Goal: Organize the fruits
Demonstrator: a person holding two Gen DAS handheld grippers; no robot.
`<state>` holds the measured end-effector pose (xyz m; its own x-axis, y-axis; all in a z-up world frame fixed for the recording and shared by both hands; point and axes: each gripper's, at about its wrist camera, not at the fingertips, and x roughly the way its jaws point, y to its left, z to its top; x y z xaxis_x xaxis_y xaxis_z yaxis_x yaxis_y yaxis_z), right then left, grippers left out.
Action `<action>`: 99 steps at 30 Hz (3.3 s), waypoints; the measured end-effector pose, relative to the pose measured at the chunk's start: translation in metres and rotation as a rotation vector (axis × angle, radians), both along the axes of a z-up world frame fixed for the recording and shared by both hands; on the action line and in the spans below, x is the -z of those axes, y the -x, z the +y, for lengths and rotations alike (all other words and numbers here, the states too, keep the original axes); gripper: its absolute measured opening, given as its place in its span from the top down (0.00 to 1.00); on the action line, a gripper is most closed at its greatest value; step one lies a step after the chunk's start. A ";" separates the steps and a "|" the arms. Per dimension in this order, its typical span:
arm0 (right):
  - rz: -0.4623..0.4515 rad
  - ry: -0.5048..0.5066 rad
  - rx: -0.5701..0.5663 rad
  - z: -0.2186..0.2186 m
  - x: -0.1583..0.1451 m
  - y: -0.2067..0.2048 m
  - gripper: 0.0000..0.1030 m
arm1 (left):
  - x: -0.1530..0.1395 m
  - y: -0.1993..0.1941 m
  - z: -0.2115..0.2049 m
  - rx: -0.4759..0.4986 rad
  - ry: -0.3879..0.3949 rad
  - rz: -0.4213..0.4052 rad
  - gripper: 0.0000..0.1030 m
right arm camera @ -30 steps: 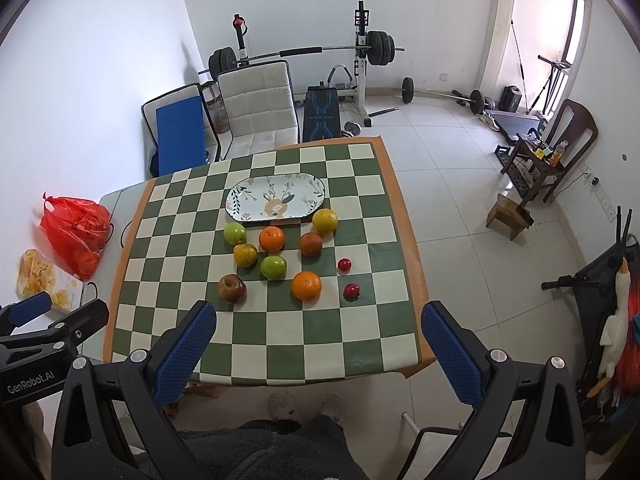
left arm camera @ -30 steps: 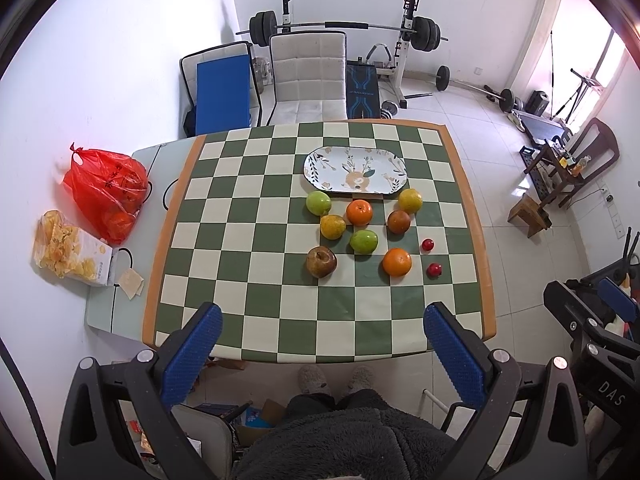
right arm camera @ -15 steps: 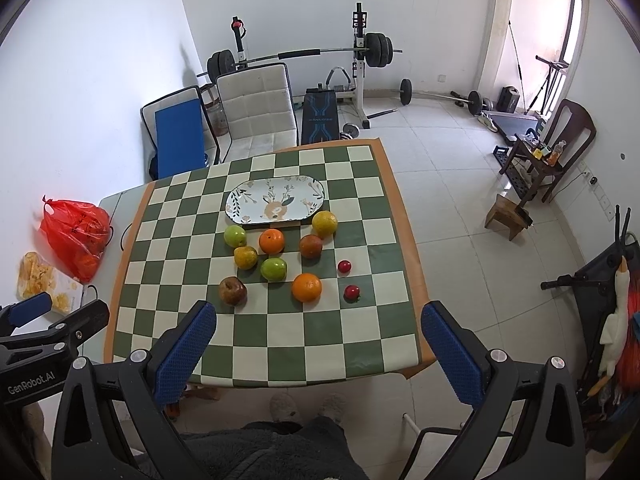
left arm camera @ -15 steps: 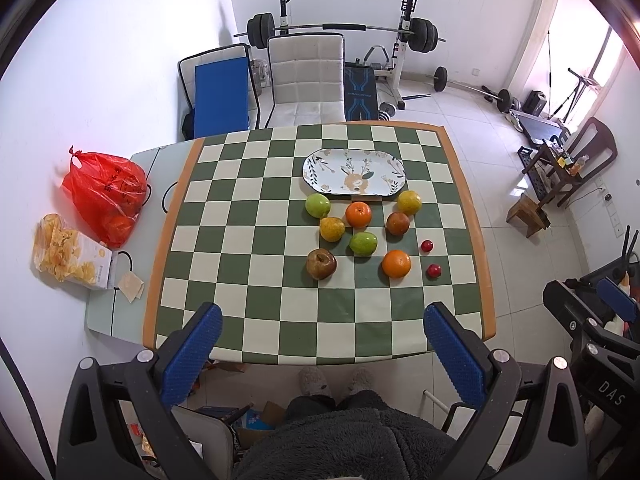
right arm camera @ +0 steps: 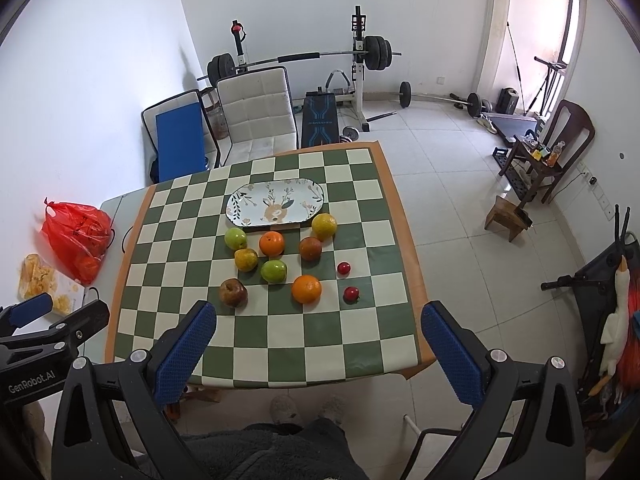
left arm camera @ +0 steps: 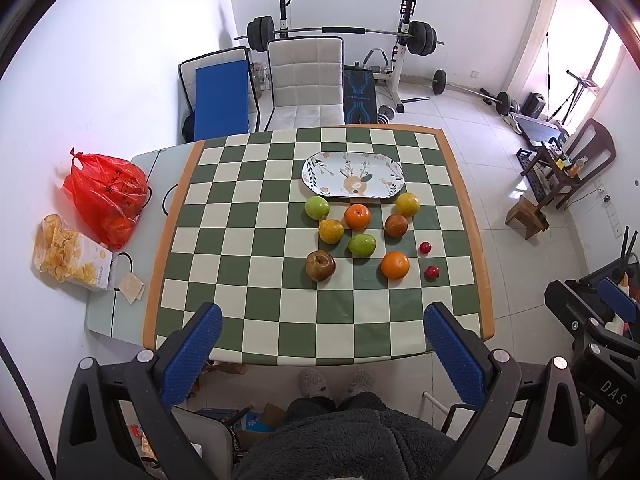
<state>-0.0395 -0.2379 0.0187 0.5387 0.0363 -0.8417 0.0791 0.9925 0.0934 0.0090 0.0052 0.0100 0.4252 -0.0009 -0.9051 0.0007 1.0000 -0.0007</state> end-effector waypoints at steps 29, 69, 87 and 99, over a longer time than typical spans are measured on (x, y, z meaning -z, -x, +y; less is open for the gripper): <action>0.013 -0.138 0.011 -0.041 0.063 -0.075 0.00 | 0.031 -0.090 0.038 -0.147 -0.196 -0.077 0.00; 0.669 -0.310 0.220 0.029 0.438 -0.240 0.23 | 0.412 -0.248 -0.011 0.259 -0.081 0.664 0.34; 0.688 -0.261 0.218 0.046 0.445 -0.249 0.34 | 0.414 -0.235 -0.019 0.274 -0.071 0.611 0.38; 0.673 -0.331 0.208 0.042 0.427 -0.245 0.35 | 0.376 -0.229 -0.013 0.277 -0.062 0.532 0.38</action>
<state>0.2053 -0.1958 -0.4087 -0.0608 0.2970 -0.9529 0.4058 0.8796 0.2482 0.2381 -0.0075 -0.3662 -0.0950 0.0122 -0.9954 0.2768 0.9608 -0.0146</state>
